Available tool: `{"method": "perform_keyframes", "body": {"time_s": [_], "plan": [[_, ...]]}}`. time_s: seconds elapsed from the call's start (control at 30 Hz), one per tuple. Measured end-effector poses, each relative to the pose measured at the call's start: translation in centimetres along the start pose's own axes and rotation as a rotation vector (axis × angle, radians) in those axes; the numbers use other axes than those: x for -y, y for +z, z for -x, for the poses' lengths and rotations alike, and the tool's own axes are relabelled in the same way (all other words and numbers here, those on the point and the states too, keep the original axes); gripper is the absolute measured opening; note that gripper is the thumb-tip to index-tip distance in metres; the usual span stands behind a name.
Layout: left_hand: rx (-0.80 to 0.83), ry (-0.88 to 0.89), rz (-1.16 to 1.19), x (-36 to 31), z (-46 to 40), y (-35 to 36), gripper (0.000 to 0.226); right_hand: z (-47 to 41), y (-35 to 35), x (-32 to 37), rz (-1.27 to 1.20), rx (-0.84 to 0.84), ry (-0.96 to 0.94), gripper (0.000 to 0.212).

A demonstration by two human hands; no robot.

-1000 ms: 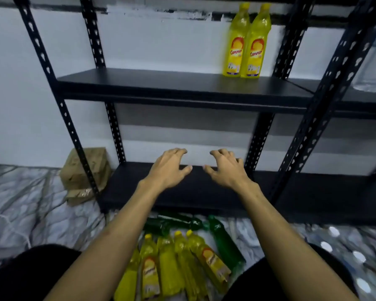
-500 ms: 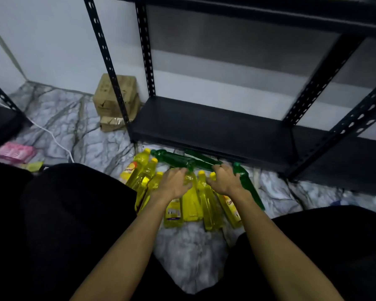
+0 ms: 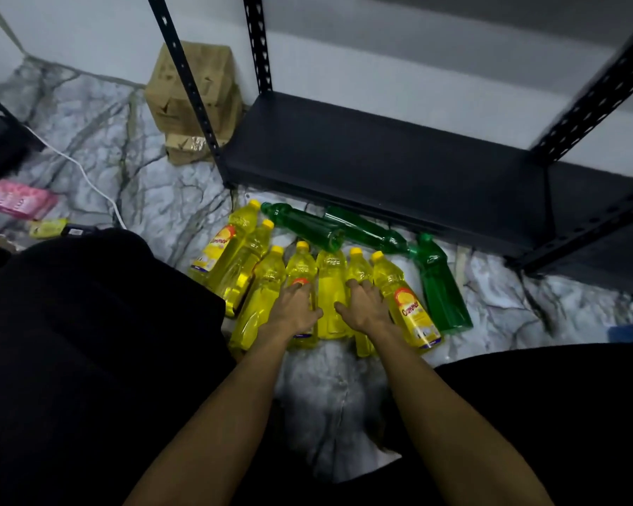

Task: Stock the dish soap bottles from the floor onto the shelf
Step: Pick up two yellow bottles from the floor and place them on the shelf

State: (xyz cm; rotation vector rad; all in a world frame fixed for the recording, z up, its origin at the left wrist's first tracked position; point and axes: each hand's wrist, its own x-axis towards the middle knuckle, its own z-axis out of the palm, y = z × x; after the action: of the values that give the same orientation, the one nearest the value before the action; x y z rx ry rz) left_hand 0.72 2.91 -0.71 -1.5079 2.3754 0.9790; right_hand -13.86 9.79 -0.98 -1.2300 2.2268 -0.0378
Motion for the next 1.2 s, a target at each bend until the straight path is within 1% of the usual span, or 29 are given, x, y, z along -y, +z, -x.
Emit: {"method": "perform_keyframes", "body": {"time_s": [0.1,0.17,0.23,0.33,0.47,0.63,0.7,0.77,0.8,0.87,0.9,0.93,1.0,1.07,1.13,1.2], "plan": [[-0.029,-0.019,0.004,1.1,-0.8,1.7,0.060,-1.3,1.6,0.5,0.012,0.006,-0.040,0.064],[-0.040,-0.018,-0.042,1.8,-1.2,2.9,0.064,-1.7,2.9,1.0,0.008,0.037,-0.057,0.066],[-0.007,-0.008,-0.121,2.6,-1.4,4.2,0.069,-1.5,4.5,1.0,0.036,0.058,-0.071,0.072],[0.035,0.039,-0.181,3.6,-0.8,6.2,0.069,-0.5,7.1,0.1,0.104,0.021,-0.124,0.079],[0.014,0.098,-0.145,4.6,-0.2,7.3,0.073,0.1,8.1,-0.4,0.103,0.008,-0.141,0.077],[0.051,0.114,-0.163,4.4,1.6,7.7,0.075,1.8,8.6,-0.8,0.075,0.033,-0.136,0.076],[0.011,0.141,-0.165,4.4,2.8,8.3,0.073,3.1,9.3,-1.7,0.031,0.018,-0.136,0.074],[-0.041,0.103,-0.081,4.5,3.9,9.1,0.067,5.0,10.5,-2.4,-0.031,-0.013,-0.138,0.068],[-0.079,0.058,-0.021,4.5,4.4,9.4,0.060,5.8,11.2,-2.5,-0.065,-0.072,-0.135,0.062],[-0.196,-0.056,0.069,4.2,4.8,9.6,0.045,6.5,11.7,-2.1,-0.103,-0.193,-0.063,0.053],[-0.232,-0.121,0.110,3.8,4.9,9.4,0.044,6.3,11.3,-1.6,-0.106,-0.224,-0.016,0.053],[-0.236,-0.191,0.163,3.6,4.7,9.2,0.050,5.9,10.6,-1.0,-0.116,-0.207,0.033,0.057],[-0.191,-0.294,0.285,3.8,3.9,9.2,0.073,4.9,9.5,-0.4,-0.123,-0.155,0.081,0.076],[-0.145,-0.298,0.370,4.3,3.2,9.2,0.090,4.1,9.2,0.0,-0.142,-0.112,0.100,0.087],[-0.127,-0.285,0.407,4.8,2.6,9.1,0.098,3.6,9.2,0.1,-0.190,-0.068,0.109,0.090],[-0.114,-0.294,0.402,5.1,2.3,8.8,0.102,3.2,9.1,-0.2,-0.252,-0.022,0.132,0.088]]}}
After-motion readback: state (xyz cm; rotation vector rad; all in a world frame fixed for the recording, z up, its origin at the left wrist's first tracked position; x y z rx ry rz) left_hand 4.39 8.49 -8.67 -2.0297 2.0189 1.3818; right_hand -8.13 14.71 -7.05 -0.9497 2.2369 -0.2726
